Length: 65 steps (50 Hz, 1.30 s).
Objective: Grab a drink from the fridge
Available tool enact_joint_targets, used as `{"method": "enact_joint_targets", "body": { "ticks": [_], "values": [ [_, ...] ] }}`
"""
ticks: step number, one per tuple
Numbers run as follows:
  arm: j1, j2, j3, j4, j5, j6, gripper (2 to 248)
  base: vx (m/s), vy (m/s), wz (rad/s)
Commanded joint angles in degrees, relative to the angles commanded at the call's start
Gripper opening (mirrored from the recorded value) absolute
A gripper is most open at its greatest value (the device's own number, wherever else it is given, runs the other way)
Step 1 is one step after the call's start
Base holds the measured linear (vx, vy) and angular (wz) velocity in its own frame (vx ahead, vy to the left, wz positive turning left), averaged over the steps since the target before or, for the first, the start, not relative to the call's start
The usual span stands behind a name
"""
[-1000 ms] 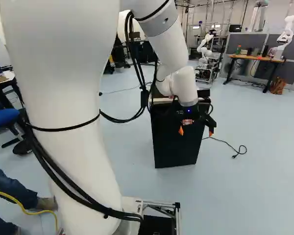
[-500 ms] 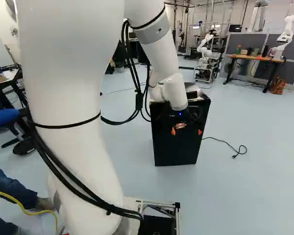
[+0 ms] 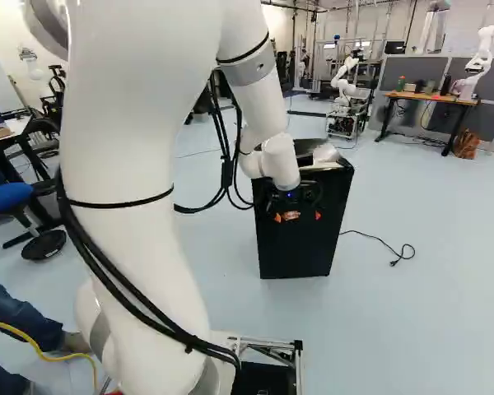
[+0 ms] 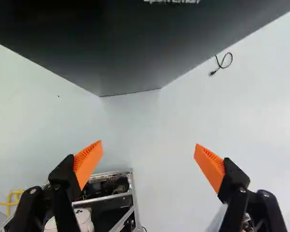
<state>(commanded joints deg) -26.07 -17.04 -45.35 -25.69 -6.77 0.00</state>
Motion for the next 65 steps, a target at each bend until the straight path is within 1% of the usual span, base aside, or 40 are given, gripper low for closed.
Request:
{"method": "enact_joint_targets", "body": {
  "ticks": [12,23,36,46,65],
  "values": [
    [2.15,-2.40,-0.81,0.00,5.44,0.00,247,0.000,0.000,0.000],
    [3.70,-3.43,-1.71,0.15,10.41,0.00,247,0.000,0.000,0.000],
    [4.71,-4.01,-2.44,0.60,15.98,0.00,247,0.000,0.000,0.000],
    [4.90,-4.10,-2.55,0.67,17.75,0.00,247,0.000,0.000,0.000],
    [5.01,-4.37,-2.90,0.67,19.33,0.00,247,0.000,0.000,0.000]
  ]
}}
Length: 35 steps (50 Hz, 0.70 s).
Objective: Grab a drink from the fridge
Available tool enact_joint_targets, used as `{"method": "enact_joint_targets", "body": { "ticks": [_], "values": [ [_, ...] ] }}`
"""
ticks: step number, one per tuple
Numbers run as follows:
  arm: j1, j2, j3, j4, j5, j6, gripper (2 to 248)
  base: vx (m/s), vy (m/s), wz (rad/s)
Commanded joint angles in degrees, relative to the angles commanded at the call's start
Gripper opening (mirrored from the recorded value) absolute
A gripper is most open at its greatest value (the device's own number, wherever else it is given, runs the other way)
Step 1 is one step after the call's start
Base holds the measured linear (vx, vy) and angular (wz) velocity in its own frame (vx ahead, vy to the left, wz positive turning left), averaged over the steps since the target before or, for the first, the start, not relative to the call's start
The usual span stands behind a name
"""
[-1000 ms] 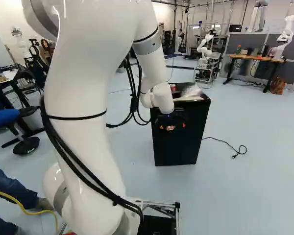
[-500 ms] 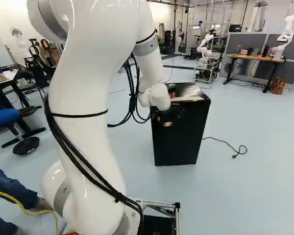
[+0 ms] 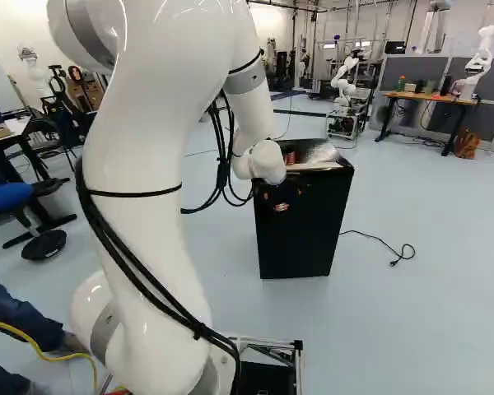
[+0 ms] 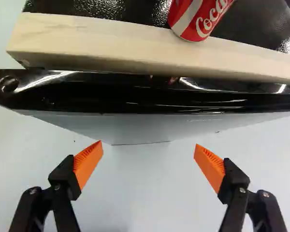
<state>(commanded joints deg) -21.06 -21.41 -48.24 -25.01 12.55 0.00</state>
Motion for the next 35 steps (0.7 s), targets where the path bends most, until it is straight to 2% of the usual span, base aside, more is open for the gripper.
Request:
{"method": "enact_joint_targets", "body": {
  "ticks": [35],
  "values": [
    [0.26,-0.86,-1.12,0.00,0.26,0.00,247,0.000,0.000,0.000]
  ]
}}
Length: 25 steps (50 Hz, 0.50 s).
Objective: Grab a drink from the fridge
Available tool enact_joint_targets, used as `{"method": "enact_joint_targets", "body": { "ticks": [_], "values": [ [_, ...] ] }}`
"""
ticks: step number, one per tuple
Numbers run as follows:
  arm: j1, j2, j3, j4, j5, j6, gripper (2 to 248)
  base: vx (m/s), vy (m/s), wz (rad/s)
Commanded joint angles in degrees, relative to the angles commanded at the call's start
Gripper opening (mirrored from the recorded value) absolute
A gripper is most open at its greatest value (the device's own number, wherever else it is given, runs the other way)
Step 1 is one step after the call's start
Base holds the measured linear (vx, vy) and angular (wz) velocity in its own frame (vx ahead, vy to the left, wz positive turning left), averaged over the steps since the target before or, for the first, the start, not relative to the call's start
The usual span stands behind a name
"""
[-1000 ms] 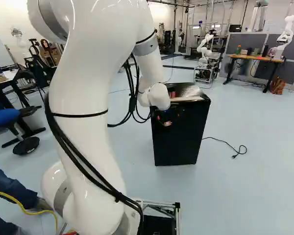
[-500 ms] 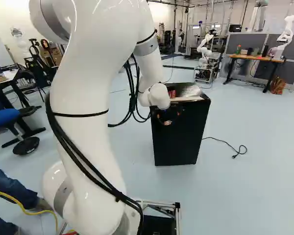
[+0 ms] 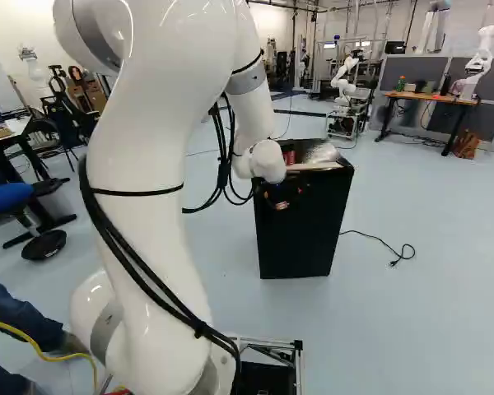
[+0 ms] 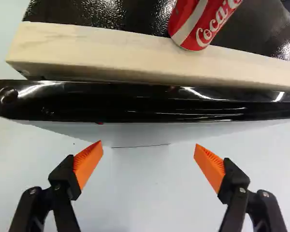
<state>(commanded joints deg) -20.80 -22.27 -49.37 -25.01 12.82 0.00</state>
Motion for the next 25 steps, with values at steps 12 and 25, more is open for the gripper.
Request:
{"method": "enact_joint_targets", "body": {
  "ticks": [12,25],
  "values": [
    [0.11,-0.35,-0.46,0.00,0.00,0.00,247,0.000,0.000,0.000],
    [0.23,-0.78,-1.02,0.00,0.00,0.00,247,0.000,0.000,0.000]
  ]
}}
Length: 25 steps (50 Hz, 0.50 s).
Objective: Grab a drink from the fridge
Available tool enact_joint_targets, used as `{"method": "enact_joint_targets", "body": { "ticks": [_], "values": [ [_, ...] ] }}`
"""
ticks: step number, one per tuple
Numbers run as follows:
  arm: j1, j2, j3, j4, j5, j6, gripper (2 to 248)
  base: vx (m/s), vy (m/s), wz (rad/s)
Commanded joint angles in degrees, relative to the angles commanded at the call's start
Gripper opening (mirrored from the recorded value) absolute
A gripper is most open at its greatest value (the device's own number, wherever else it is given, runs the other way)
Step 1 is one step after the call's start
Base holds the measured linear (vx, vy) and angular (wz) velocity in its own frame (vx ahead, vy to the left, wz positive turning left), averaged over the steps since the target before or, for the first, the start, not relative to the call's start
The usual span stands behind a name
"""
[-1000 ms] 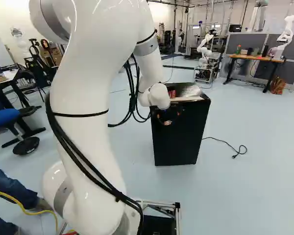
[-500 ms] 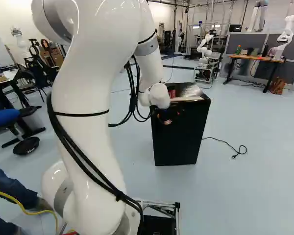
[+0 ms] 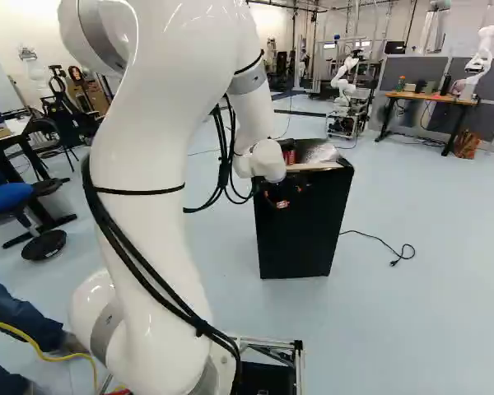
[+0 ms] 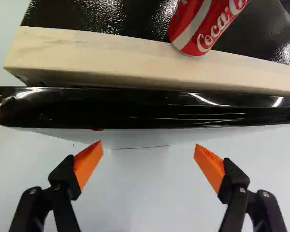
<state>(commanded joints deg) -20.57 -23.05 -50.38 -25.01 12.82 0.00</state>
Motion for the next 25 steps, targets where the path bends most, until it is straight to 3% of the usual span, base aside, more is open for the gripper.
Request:
{"method": "enact_joint_targets", "body": {
  "ticks": [25],
  "values": [
    [0.24,-0.83,-1.08,0.00,0.00,0.00,247,0.000,0.000,0.000]
  ]
}}
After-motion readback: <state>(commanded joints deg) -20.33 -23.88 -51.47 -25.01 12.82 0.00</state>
